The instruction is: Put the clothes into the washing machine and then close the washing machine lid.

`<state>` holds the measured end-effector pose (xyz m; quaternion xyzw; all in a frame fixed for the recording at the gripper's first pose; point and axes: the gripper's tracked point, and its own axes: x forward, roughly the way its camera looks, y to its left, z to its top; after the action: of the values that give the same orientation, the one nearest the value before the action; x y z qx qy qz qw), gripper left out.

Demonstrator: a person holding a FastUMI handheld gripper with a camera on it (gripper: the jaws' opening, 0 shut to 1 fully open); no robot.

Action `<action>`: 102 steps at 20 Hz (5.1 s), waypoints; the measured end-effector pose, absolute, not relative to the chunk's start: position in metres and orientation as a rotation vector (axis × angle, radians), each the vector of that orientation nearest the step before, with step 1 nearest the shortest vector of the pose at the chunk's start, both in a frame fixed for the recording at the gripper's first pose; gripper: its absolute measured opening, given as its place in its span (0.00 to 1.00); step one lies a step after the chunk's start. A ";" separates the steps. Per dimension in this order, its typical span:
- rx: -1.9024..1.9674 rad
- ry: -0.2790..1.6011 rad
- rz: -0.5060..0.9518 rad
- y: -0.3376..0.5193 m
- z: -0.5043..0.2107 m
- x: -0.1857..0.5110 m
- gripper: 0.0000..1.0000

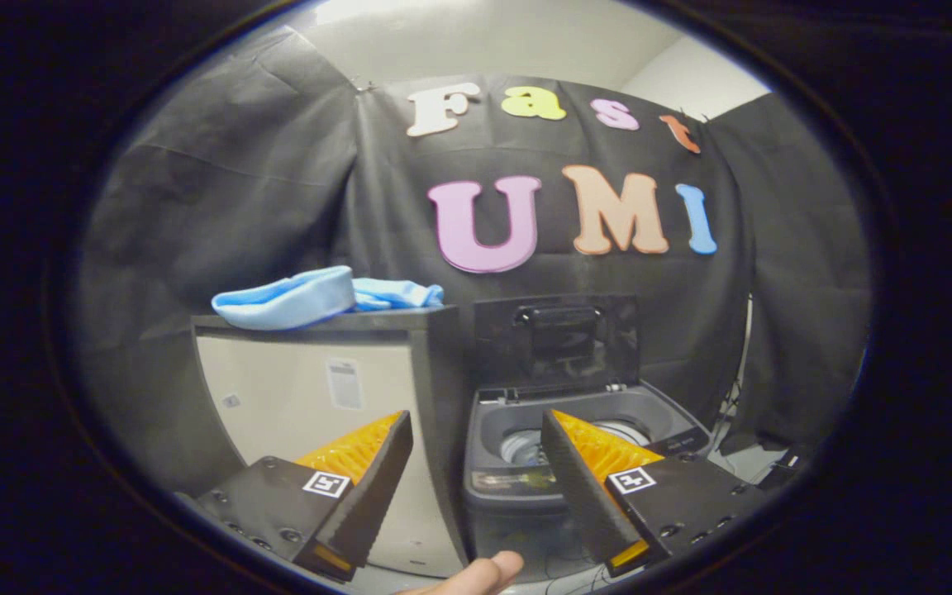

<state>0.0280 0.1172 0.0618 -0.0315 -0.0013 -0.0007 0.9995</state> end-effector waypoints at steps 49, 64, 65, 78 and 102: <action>-0.112 0.553 -0.077 0.339 0.103 0.268 0.81; 0.030 0.436 -0.018 0.299 0.141 0.232 0.01; -0.025 0.423 -0.022 0.294 0.152 0.231 0.02; -0.009 0.203 -0.092 0.176 0.233 0.231 0.01; -0.117 0.332 -0.259 -0.035 0.111 0.255 0.01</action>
<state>0.2553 -0.0352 0.1110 -0.0582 0.1648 -0.1286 0.9762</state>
